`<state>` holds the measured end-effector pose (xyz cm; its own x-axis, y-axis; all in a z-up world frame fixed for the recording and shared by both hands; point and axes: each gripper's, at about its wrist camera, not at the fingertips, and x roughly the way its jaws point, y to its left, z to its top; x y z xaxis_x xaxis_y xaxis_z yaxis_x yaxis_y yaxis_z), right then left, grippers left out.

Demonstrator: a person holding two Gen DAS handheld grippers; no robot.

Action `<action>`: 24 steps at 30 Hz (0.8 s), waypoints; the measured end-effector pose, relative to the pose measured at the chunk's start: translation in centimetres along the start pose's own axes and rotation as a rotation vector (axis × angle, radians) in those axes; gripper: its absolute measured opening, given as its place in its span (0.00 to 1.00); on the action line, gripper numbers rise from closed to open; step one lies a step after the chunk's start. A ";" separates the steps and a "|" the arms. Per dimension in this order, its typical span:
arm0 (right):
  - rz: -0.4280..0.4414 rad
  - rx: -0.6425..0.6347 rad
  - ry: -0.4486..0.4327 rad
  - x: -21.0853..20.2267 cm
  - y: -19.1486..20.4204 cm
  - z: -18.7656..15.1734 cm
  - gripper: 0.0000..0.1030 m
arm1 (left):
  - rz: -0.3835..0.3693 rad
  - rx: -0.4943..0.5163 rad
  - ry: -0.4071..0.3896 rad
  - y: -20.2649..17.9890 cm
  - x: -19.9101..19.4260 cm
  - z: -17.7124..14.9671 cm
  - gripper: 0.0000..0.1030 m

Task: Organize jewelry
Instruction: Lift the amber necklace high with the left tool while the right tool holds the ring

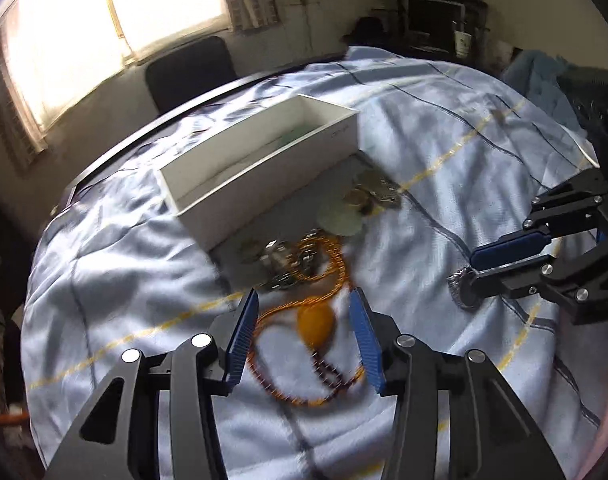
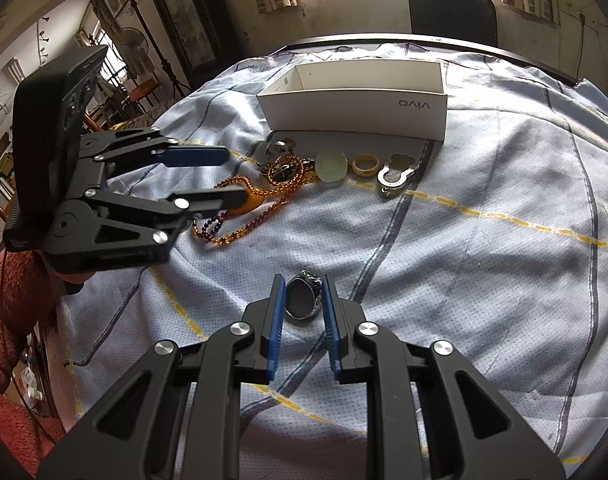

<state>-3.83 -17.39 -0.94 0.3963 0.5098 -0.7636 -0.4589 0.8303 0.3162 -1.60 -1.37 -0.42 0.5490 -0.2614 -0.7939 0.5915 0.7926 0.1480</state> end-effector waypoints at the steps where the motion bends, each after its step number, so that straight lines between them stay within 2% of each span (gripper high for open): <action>1: -0.001 0.001 0.002 0.0 0.0 0.0 0.19 | -0.012 0.011 0.002 -0.2 0.2 0.2 0.46; 4: -0.002 0.003 0.006 0.2 -0.1 -0.1 0.19 | -0.047 0.063 0.027 -1.3 1.3 0.8 0.46; 7: -0.003 0.005 0.006 0.2 -0.2 0.0 0.19 | -0.036 0.093 0.056 -2.2 2.4 0.5 0.46; 8: -0.003 0.005 0.005 0.2 -0.1 0.0 0.19 | -0.038 0.102 0.071 -2.4 2.7 0.5 0.41; 9: -0.003 0.006 0.005 0.2 -0.2 0.0 0.19 | -0.063 0.095 0.076 -2.4 2.7 0.5 0.28; 10: -0.003 0.007 0.005 0.2 -0.2 0.0 0.19 | -0.080 0.091 0.081 -2.5 2.5 0.5 0.23; 11: -0.003 0.008 0.005 0.2 -0.2 0.0 0.19 | -0.082 0.097 0.085 -2.7 2.5 0.5 0.05; 14: -0.001 0.010 0.004 0.2 -0.3 0.1 0.19 | -0.067 0.122 0.077 -3.4 2.4 0.1 0.04; 16: 0.001 0.009 0.001 0.1 -0.4 0.1 0.19 | -0.078 0.104 0.078 -3.2 2.5 0.2 0.04; 18: 0.004 0.012 -0.001 0.0 -0.4 0.1 0.19 | -0.132 0.053 0.077 -2.3 2.3 0.4 0.04; 24: 0.007 0.014 -0.002 -0.2 -0.4 0.0 0.19 | -0.203 -0.106 -0.006 1.5 -0.7 0.8 0.04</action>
<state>-3.67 -17.84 -0.91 0.3948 0.5163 -0.7600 -0.4504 0.8297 0.3298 -0.65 -0.43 0.83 0.4285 -0.4243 -0.7977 0.6253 0.7766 -0.0772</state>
